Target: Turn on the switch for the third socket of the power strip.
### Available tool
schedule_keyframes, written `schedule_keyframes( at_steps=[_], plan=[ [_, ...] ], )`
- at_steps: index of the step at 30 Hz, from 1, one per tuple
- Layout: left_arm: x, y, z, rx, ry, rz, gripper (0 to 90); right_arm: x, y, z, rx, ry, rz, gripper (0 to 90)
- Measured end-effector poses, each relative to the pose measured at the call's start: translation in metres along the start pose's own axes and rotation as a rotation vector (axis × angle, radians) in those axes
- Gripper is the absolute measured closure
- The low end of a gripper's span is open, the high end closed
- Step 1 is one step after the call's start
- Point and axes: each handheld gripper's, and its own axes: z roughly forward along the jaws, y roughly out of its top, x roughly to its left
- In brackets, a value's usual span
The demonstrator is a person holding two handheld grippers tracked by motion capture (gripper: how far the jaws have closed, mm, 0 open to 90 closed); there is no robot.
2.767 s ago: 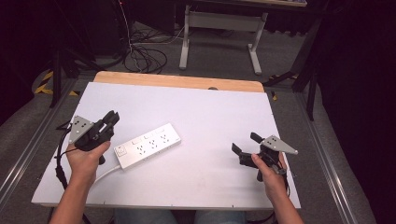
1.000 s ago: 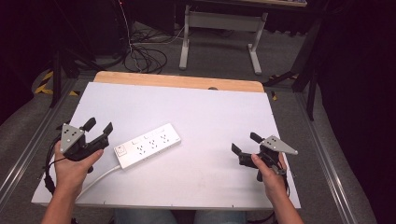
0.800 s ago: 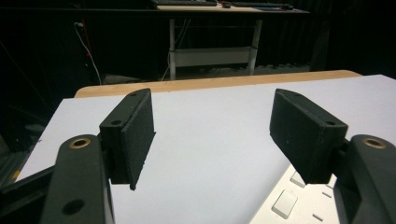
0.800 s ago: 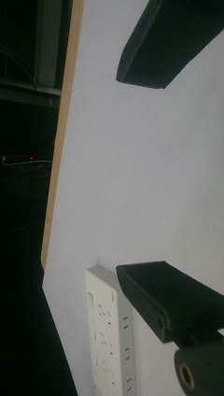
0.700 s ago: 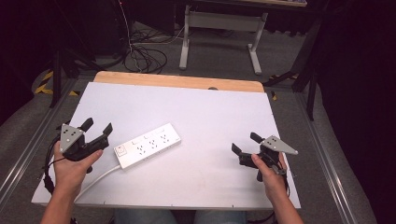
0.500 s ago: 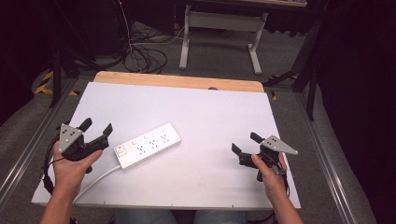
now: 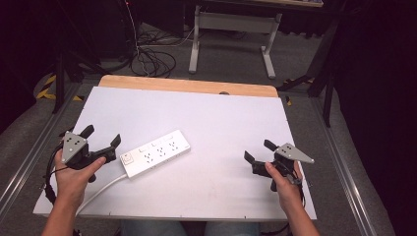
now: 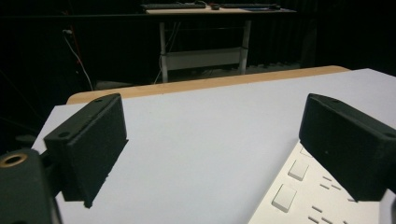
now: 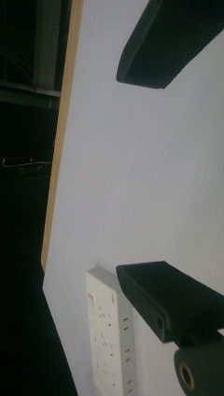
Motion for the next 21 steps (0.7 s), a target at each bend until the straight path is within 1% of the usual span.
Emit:
schedule_keyframes(
  at_steps=[1,7,11,15,21],
  plan=[
    [0.0,-0.0001,0.0,0.001,-0.001,0.0,4.2,0.0001,0.0,0.0,0.0,0.001,0.0,7.8],
    [0.0005,-0.0003,-0.0006,0.001,-0.007,0.001,0.9,0.0002,-0.0001,0.0004,0.002,0.002,-0.001,7.8],
    [0.0007,-0.0003,-0.0004,0.001,-0.011,-0.004,0.6,0.0003,-0.0001,0.0001,0.001,0.002,-0.001,7.8],
    [0.001,-0.0006,-0.0002,0.005,-0.015,0.002,0.6,0.0003,-0.0001,0.0002,0.002,0.002,-0.002,7.8],
    [0.0024,-0.0014,0.0009,0.011,-0.015,0.0,0.6,-0.0004,-0.0002,0.001,0.002,0.003,-0.004,7.8]
  ],
)
